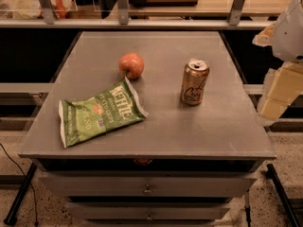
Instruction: Knock orange can over
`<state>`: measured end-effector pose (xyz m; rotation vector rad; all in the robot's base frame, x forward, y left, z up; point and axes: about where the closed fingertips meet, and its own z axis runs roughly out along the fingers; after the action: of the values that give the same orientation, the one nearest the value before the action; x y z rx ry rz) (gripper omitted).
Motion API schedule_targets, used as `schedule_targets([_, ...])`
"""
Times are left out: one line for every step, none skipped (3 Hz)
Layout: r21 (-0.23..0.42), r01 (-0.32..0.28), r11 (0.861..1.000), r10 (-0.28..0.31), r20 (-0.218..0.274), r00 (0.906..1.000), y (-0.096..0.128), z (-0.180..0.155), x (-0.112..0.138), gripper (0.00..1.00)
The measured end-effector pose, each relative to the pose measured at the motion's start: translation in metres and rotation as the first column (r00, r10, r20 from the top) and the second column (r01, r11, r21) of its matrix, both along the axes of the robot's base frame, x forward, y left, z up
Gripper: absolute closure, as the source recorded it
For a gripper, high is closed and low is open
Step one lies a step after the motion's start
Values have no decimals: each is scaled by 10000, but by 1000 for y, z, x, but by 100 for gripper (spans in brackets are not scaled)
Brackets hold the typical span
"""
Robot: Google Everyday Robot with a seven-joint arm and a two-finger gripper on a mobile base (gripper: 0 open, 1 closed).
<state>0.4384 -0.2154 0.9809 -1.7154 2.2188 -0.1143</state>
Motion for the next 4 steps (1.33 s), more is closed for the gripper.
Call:
schedule_targets([1, 2, 10000, -2, 13, 10000, 0, 0, 0, 0])
schedule_targets([282, -206, 9994, 204, 83, 9998, 4, -12, 14, 0])
schedule_targets([891, -375, 9953, 377, -3, 9993, 8, -35, 39, 0])
schedule_targets([1349, -330, 9903, 347, -104, 9993, 9, -58, 64, 0])
